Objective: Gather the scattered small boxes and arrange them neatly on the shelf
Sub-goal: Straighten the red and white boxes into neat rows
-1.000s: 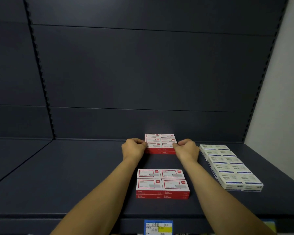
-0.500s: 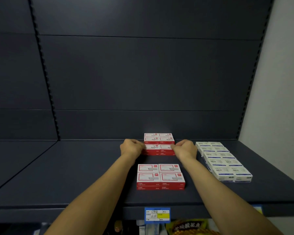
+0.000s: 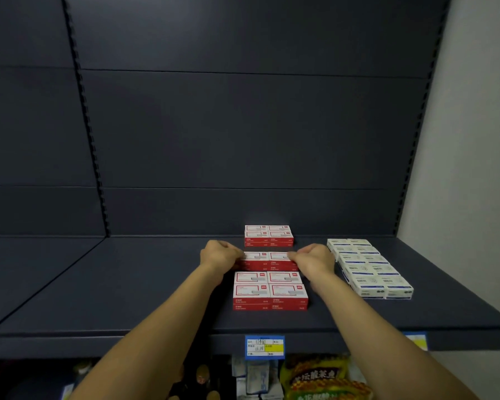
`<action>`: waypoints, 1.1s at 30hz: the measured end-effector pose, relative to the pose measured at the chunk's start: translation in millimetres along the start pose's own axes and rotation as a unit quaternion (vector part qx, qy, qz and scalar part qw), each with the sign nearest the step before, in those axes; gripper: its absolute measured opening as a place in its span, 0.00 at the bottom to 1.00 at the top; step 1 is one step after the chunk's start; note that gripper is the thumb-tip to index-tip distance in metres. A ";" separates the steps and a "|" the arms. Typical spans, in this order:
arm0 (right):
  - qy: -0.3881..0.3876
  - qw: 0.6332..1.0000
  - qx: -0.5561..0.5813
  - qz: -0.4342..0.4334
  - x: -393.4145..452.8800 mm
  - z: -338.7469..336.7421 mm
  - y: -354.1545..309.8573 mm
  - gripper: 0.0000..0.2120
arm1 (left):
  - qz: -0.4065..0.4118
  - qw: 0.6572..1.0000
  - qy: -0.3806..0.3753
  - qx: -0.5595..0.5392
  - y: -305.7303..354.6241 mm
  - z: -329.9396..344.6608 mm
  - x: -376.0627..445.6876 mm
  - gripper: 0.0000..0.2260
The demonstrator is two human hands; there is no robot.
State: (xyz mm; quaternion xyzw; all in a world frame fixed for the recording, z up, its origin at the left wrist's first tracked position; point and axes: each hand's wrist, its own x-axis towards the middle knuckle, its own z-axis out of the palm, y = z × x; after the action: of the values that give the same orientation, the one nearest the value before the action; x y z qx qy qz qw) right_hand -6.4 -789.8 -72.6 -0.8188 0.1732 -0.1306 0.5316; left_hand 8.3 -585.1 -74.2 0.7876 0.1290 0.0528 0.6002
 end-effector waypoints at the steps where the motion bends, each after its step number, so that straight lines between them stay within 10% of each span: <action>1: -0.005 1.000 0.000 0.001 -2.0 -0.9 -0.5 0.09 | -0.001 1.000 -0.003 0.003 -0.6 -1.7 -1.4 0.04; 33: -0.059 0.998 0.019 0.001 -22.1 -13.5 8.3 0.09 | -0.027 0.999 -0.023 0.026 -6.1 -20.7 -25.8 0.12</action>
State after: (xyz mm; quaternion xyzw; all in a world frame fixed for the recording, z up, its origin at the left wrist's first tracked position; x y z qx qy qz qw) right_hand -33.0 -794.8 -75.5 -0.8145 0.1396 -0.0844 0.5568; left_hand -22.3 -571.2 -72.5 0.8004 0.1377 0.0152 0.5833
